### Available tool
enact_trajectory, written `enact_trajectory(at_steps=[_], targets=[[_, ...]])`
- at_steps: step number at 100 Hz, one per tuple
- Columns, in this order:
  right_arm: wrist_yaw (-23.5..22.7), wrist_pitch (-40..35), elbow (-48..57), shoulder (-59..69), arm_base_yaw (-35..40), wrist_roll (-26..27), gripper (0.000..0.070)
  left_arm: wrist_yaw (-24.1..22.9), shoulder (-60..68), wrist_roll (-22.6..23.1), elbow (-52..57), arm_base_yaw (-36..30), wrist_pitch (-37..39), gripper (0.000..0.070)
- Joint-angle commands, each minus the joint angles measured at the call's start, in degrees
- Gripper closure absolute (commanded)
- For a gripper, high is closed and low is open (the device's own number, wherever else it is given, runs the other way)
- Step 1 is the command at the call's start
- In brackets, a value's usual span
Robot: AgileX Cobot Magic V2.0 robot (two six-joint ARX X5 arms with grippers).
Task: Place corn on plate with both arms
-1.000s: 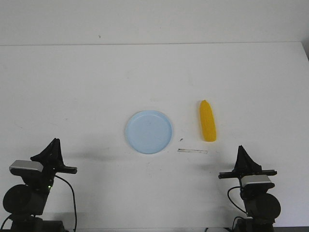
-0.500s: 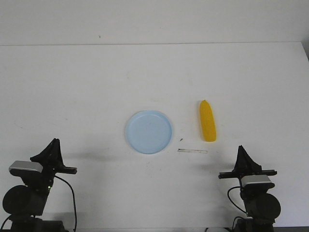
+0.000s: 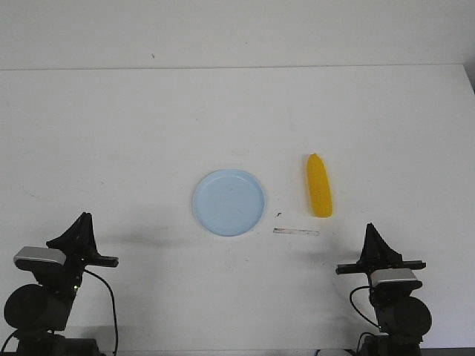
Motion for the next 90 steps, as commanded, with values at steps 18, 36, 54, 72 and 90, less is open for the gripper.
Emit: enact_trajectory(at_steps=[18, 36, 54, 72, 90], targets=[[-3.2, 2.0, 2.1, 1.2, 0.8, 2.1, 0.0694, -0.2, -0.1, 0.5, 0.5, -0.1, 0.7, 0.0699], [-2.7, 1.4, 7.1, 9.2, 3.2, 0.7, 0.0694, -0.2, -0.1, 0.5, 0.5, -0.1, 0.7, 0.0699], [-1.9, 1.3, 13.6, 21.0, 5.0, -4.2, 0.0694, -0.2, 0.0, 0.5, 0.5, -0.1, 0.7, 0.0699], [2.7, 1.3, 20.6, 34.0, 6.6, -6.1, 0.0693, -0.2, 0.0, 0.5, 0.5, -0.1, 0.7, 0.0699], [3.0, -1.6, 28.5, 45.9, 7.8, -6.4, 0.0693, -0.2, -0.1, 0.5, 0.5, -0.1, 0.7, 0.0699]])
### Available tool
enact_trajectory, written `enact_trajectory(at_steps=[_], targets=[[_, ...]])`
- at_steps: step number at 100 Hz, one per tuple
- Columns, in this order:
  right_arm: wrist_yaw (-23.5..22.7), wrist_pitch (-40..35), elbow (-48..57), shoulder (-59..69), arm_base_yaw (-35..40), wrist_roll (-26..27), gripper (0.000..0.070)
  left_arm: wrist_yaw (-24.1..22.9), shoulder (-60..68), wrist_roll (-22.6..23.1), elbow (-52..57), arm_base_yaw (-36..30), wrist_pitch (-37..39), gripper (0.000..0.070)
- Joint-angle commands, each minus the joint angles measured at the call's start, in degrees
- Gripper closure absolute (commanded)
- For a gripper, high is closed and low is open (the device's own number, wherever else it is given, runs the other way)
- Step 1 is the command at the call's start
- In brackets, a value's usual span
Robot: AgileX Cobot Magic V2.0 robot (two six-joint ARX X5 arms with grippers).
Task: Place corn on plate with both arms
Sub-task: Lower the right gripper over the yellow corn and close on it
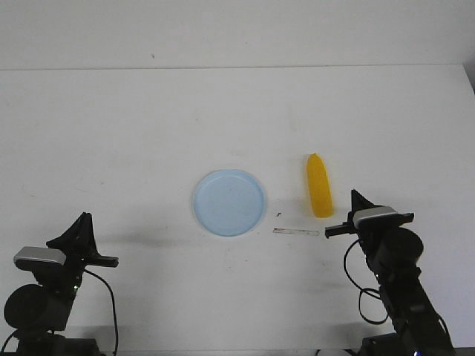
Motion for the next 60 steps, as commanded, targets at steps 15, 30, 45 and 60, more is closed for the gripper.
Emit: enact_trajectory(at_steps=[15, 30, 45, 60], targets=[[0.2, -12.0, 11.6, 12.2, 1.7, -0.7, 0.0693, -0.2, -0.1, 0.5, 0.5, -0.1, 0.7, 0.0699], [0.1, -25.2, 22.1, 21.6, 1.7, 0.2, 0.0693, -0.2, 0.0, 0.5, 0.5, -0.1, 0.7, 0.0699], [0.0, -36.0, 31.9, 30.9, 1.7, 7.4, 0.0693, -0.2, -0.1, 0.5, 0.5, -0.1, 0.7, 0.0699], [0.1, -45.9, 41.5, 39.5, 1.7, 12.2, 0.0692, -0.2, 0.0, 0.5, 0.5, -0.1, 0.7, 0.0699]])
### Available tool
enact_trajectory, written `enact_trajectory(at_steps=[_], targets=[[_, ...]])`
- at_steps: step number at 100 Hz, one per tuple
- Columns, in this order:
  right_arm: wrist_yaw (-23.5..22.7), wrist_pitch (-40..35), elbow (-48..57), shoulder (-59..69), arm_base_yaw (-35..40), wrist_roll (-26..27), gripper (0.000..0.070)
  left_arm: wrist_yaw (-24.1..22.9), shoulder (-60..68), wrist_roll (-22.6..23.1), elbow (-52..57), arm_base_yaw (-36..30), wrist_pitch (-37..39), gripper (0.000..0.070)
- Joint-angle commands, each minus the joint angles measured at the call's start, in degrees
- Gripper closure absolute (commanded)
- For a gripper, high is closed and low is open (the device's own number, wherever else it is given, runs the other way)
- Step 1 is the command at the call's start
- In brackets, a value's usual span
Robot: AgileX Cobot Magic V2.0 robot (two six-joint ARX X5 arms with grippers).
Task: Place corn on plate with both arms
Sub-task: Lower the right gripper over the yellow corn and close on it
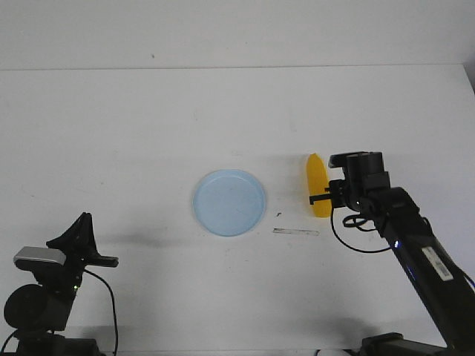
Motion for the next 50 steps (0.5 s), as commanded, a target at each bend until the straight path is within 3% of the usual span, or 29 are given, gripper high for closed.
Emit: enact_trajectory(at_steps=[1, 13, 28, 35, 50], targets=[[0.0, -2.4, 4.2, 3.6, 0.1, 4.4, 0.0691, -0.2, -0.1, 0.5, 0.5, -0.1, 0.7, 0.0699], [0.0, -6.2, 10.4, 9.7, 0.1, 7.2, 0.0642, -0.2, -0.1, 0.5, 0.5, -0.1, 0.7, 0.0699], [0.0, -12.5, 17.7, 16.3, 0.2, 9.0, 0.0358, -0.2, 0.0, 0.5, 0.5, -0.1, 0.7, 0.0699], [0.0, -14.4, 20.1, 18.6, 0.2, 9.0, 0.0270, -0.2, 0.0, 0.5, 0.5, -0.1, 0.7, 0.0699], [0.0, -15.8, 22.4, 21.8, 1.0, 8.9, 0.0221, -0.2, -0.1, 0.5, 0.5, -0.1, 0.7, 0.0699]])
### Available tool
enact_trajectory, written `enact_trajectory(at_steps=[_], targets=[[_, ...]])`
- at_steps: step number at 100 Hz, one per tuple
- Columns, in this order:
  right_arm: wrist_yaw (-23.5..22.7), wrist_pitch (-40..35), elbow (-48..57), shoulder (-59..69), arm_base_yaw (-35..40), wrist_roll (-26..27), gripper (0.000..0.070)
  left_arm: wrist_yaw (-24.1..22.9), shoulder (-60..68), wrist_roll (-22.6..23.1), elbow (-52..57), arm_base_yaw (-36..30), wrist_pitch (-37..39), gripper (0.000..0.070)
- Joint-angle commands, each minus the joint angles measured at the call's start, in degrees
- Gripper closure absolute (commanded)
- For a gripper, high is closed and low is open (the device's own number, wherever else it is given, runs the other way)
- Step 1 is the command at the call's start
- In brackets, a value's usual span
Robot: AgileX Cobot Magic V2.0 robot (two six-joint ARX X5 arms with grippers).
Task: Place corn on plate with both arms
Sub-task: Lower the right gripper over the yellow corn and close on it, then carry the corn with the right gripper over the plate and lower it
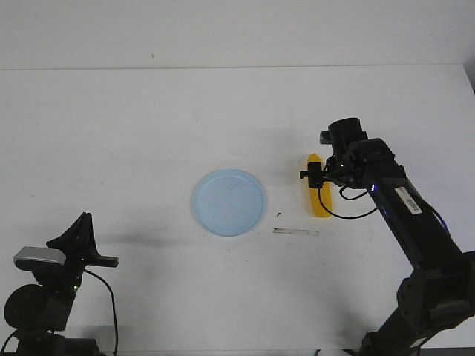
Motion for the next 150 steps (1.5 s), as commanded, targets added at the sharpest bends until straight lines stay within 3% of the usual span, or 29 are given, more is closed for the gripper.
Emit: enact_trajectory(at_steps=[1, 58, 65, 73, 80, 123, 150], targets=[[0.0, -0.1, 1.4, 2.1, 0.9, 0.8, 0.0221, -0.2, 0.0, 0.5, 0.5, -0.1, 0.7, 0.0699], [0.1, 1.2, 1.4, 10.3, 2.4, 0.2, 0.0227, -0.2, -0.1, 0.5, 0.5, -0.1, 0.7, 0.0699], [0.0, 2.2, 1.4, 10.3, 2.4, 0.2, 0.0263, -0.2, 0.0, 0.5, 0.5, -0.1, 0.7, 0.0699], [0.1, 2.3, 1.4, 10.3, 2.4, 0.2, 0.0383, -0.2, -0.1, 0.5, 0.5, -0.1, 0.7, 0.0699], [0.1, 2.3, 1.4, 10.3, 2.4, 0.2, 0.0429, -0.2, -0.1, 0.5, 0.5, -0.1, 0.7, 0.0699], [0.0, 2.2, 2.3, 7.8, 2.9, 0.1, 0.0429, -0.2, -0.1, 0.5, 0.5, -0.1, 0.7, 0.0699], [-0.1, 3.8, 5.0, 5.2, 10.4, -3.8, 0.0429, -0.2, -0.1, 0.5, 0.5, -0.1, 0.7, 0.0699]])
